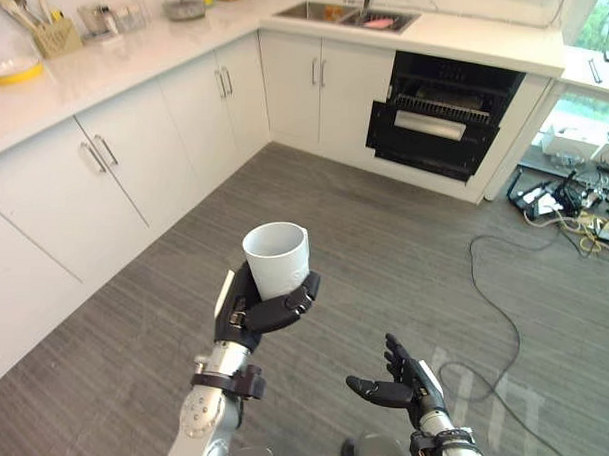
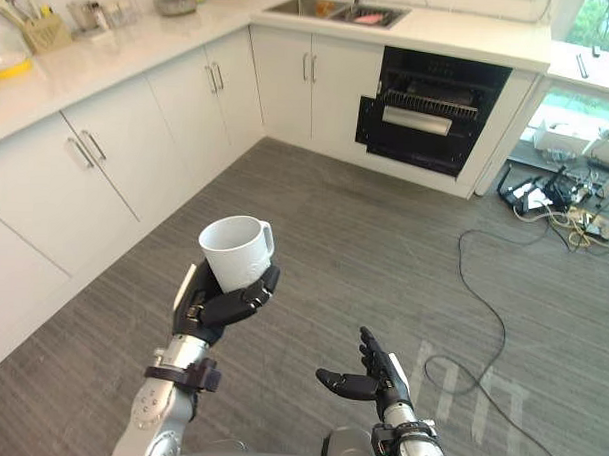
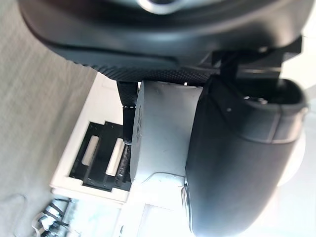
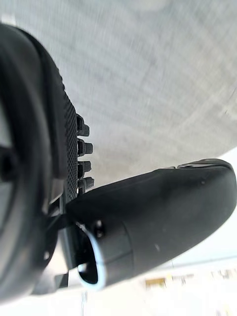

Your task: Walk over to the sink, pick up the cup, carry it to the dishwasher, place the cup inside the dishwasher, then close the dishwasher door

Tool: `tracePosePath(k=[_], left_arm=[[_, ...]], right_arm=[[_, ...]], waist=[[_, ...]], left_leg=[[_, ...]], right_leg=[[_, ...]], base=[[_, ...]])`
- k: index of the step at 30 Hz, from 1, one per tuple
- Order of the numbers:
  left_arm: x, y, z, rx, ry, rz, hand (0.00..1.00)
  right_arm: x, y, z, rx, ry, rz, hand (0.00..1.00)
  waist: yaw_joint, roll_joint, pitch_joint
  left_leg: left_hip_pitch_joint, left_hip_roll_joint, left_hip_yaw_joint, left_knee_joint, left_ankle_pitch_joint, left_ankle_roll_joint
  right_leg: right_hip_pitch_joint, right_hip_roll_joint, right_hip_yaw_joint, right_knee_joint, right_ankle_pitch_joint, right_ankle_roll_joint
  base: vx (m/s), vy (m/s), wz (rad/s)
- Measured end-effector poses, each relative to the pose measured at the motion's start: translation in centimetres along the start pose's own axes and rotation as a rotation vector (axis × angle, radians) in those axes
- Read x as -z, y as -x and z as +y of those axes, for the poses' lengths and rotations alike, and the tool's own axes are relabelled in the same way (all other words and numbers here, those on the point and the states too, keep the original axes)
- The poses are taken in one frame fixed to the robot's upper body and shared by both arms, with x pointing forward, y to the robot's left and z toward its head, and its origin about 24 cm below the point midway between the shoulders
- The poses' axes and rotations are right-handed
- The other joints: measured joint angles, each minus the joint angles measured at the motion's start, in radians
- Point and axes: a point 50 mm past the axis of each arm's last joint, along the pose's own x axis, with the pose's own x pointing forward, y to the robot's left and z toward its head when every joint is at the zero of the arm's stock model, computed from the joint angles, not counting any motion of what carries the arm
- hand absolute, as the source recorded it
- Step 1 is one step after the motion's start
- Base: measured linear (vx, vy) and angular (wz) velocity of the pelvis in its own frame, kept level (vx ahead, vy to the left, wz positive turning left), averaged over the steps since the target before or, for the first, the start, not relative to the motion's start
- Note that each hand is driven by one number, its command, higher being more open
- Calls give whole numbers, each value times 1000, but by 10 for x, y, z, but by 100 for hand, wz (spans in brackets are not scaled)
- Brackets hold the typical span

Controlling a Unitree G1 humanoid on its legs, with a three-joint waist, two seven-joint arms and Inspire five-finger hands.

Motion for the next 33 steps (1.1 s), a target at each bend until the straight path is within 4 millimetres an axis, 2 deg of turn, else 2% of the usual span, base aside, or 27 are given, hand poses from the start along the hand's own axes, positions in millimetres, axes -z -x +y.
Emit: tracePosePath(k=[1, 3, 4, 6, 7, 8, 9, 10, 11, 12, 13, 14, 15, 16, 18, 19, 20, 23, 24, 25, 27, 28, 29, 30, 31, 32, 33], left_arm=[[0, 0, 0, 4, 1, 3, 0], [0, 0, 0, 10, 6, 1, 0], [-1, -1, 1, 16, 2, -4, 0], [-2, -2, 1, 17, 7, -10, 0], [-2, -3, 1, 20, 8, -13, 0], [-3, -4, 1, 21, 6, -14, 0], [-3, -4, 1, 25, 3, -16, 0], [-5, -4, 1, 30, 0, -24, 0], [-6, -4, 2, 32, -2, -25, 0], [-7, -6, 6, 28, -9, -26, 0], [-10, -8, 7, 32, -15, -40, 0], [-13, -12, 7, 41, -26, -51, 0], [-13, -12, 7, 42, -27, -51, 0], [-13, -12, 7, 46, -30, -50, 0], [-13, -11, 9, 48, -38, -45, 0], [-12, -10, 12, 35, -43, -38, 0], [-11, -9, 14, 24, -44, -34, 0], [-14, -14, 11, 46, -48, -52, 0], [-15, -16, 9, 57, -49, -56, 0], [-17, -21, 5, 82, -51, -65, 0], [-17, -24, 1, 117, -61, -62, 0], [-15, -23, -1, 127, -62, -42, 0], [-12, -20, -2, 128, -57, -26, 0], [-10, -18, -3, 127, -56, -18, 0], [-5, -12, -5, 111, -35, 4, 0], [-5, -11, -7, 112, -33, 3, 0], [-2, -11, -14, 115, -12, 9, 0]], right_arm=[[1, 0, 3, -3, -8, 1, 100], [-1, 0, 1, 3, -9, -6, 100], [-2, -1, 0, 7, -4, -11, 100], [-4, -2, -4, 14, 8, -13, 100], [-3, -1, -7, 25, 15, -8, 100], [-2, 0, -8, 31, 16, -1, 100], [4, 2, -9, 42, 12, 20, 100], [9, 6, -11, 54, 14, 41, 100], [13, 8, -10, 56, 10, 54, 100], [19, 6, -6, 56, -9, 77, 100], [18, 5, -6, 55, -10, 76, 100], [20, 5, -7, 58, -13, 80, 100], [21, 6, -7, 57, -15, 85, 100], [22, 6, -6, 55, -21, 88, 100], [22, 5, -3, 48, -30, 87, 100], [22, 1, -2, 34, -34, 88, 100], [22, -1, 2, 16, -36, 94, 100], [22, 0, 9, -14, -35, 80, 100], [21, -1, 11, -18, -38, 76, 100], [22, 2, 13, -19, -45, 74, 100], [26, 8, 16, -16, -56, 83, 100], [30, 13, 16, -11, -63, 97, 100], [34, 16, 17, -8, -67, 111, 100], [34, 18, 17, -8, -67, 117, 100], [33, 18, 16, -11, -65, 119, 100], [29, 17, 18, -13, -69, 103, 100], [22, 15, 17, -7, -65, 72, 100]], waist=[[14, -5, 3], [23, -14, 5], [28, -16, 6], [32, -28, 13], [36, -28, 13], [40, -28, 13], [51, -27, 13], [60, -26, 12], [70, -29, 5], [71, -65, -16], [64, -78, -17], [65, -93, -16], [65, -103, -19], [64, -120, -20], [61, -130, -17], [59, -128, -16], [56, -123, -13], [40, -101, -4], [33, -100, -4], [21, -94, -1], [4, -99, 0], [-5, -103, -2], [-4, -106, -7], [-1, -102, -13], [2, -81, -37], [-3, -80, -37], [-5, -57, -38]], left_leg=[[-46, 43, 39, 96, -32, -8], [-107, 39, 84, 78, -126, -8], [-137, 13, 123, -11, -177, -10], [-165, -60, 163, -233, -193, -22], [-186, -104, 165, -396, -167, -31], [-193, -118, 163, -475, -135, -34], [-198, -134, 150, -624, -47, -40], [-192, -138, 139, -717, 70, -41], [-186, -135, 141, -702, 141, -15], [-201, -165, 157, -638, 113, 39], [-226, -176, 161, -571, 67, 62], [-242, -193, 167, -469, -25, 89], [-236, -206, 171, -446, -58, 96], [-207, -234, 178, -422, -112, 109], [-145, -261, 182, -428, -158, 122], [-72, -271, 181, -465, -173, 125], [23, -276, 175, -539, -173, 124], [200, -265, 152, -694, -162, 105], [217, -258, 144, -708, -164, 100], [239, -243, 119, -720, -177, 79], [269, -230, 83, -719, -208, 46], [305, -228, 62, -712, -240, 29], [348, -227, 50, -705, -282, 17], [375, -222, 51, -709, -301, 5], [416, -192, 62, -684, -327, -30], [388, -174, 63, -593, -337, -40], [290, -116, 62, -346, -314, -41]], right_leg=[[56, 11, 3, -34, -8, -10], [126, 1, 17, -101, -2, 1], [170, -17, 27, -142, 0, 5], [231, -65, 31, -185, 0, 5], [259, -90, 35, -198, 0, 5], [273, -98, 39, -200, 0, 5], [308, -105, 48, -201, -1, 8], [343, -105, 72, -196, -18, 37], [358, -111, 89, -187, -31, 58], [358, -152, 102, -162, -38, 73], [345, -174, 112, -124, -35, 78], [327, -201, 126, -26, -23, 100], [312, -215, 127, 31, -12, 119], [269, -252, 128, 182, 41, 181], [178, -296, 126, 419, 123, 197], [104, -304, 113, 568, 82, 172], [49, -286, 93, 622, 31, 152], [-124, -192, 50, 513, -60, 111], [-156, -173, 43, 454, -60, 111], [-217, -138, 35, 299, -50, 119], [-273, -105, 62, 73, 56, 133], [-274, -102, 86, -20, 141, 125], [-271, -108, 99, -25, 183, 91], [-269, -106, 93, 4, 187, 80], [-259, -99, 60, 62, 182, 70], [-256, -104, 44, 91, 185, 66], [-238, -88, 16, 123, 147, 42]], base=[[452, -77, -17], [452, -35, -19], [483, 62, -17], [496, 101, -9], [392, 113, -7], [612, 216, -15], [628, 272, -23], [646, 301, -31], [540, 272, -24], [438, 211, -8], [655, 320, 12], [549, 276, 17], [665, 348, 17], [445, 234, 11], [544, 271, 4], [616, 271, -8], [476, 198, -13], [381, 93, 0], [327, 4, 31], [310, -12, 51], [335, -38, 56], [531, -147, 44], [462, -138, 32], [639, -212, 15], [340, -112, 16], [567, -217, 34], [547, -253, 33]])
